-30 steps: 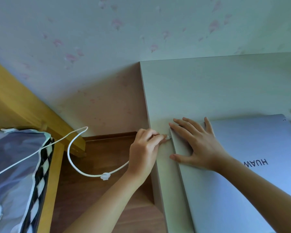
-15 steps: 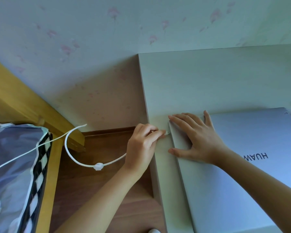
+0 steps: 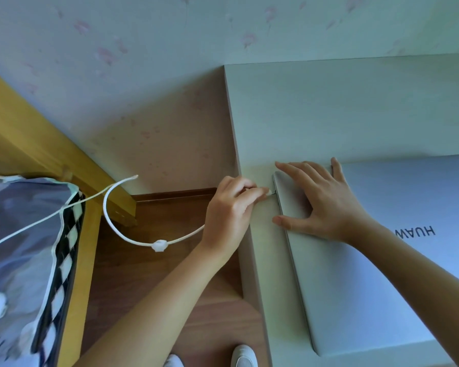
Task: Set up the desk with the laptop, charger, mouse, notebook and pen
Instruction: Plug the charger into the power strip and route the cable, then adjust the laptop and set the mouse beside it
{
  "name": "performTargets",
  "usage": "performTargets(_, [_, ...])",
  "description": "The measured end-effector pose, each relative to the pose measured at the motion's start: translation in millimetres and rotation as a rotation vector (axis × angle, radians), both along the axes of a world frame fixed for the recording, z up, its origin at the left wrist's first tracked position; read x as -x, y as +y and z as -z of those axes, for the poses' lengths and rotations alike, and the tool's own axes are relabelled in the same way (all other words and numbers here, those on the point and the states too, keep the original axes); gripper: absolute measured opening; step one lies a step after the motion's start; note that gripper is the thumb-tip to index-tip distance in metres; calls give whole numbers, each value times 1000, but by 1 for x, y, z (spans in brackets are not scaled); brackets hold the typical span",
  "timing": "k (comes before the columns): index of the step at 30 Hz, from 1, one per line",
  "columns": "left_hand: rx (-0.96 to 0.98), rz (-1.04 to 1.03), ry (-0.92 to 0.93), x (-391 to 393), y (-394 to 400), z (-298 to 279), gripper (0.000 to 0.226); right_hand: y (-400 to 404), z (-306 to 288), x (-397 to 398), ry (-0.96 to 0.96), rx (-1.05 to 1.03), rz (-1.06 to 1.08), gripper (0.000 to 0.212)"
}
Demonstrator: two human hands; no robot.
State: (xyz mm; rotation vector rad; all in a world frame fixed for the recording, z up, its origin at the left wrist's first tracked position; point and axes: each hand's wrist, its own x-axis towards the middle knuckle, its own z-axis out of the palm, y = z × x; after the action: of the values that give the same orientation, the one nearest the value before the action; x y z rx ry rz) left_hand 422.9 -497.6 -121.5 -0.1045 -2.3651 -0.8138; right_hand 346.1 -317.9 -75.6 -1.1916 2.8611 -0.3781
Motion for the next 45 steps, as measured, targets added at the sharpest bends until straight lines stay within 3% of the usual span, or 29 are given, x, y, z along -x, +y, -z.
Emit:
performTargets(19, [-122, -61, 127, 17, 1, 14, 8, -3, -5, 0, -91, 50, 26, 93])
performTargets(31, [-139, 32, 150, 25, -2, 14, 14, -5, -4, 2, -86, 45, 15, 92])
performTargets(36, [-165, 23, 124, 28, 0, 11, 4, -6, -3, 2, -59, 31, 11, 92])
performTargets(39, [-106, -11, 74, 25, 2, 9, 8, -5, -2, 0, -44, 48, 11, 92])
performTargets(42, [103, -98, -8, 21, 5, 5, 15, -4, -1, -3, -26, 67, 19, 88])
performTargets(45, [233, -73, -90, 20, 10, -4, 35, -2, 1, -6, 51, 100, 47, 70])
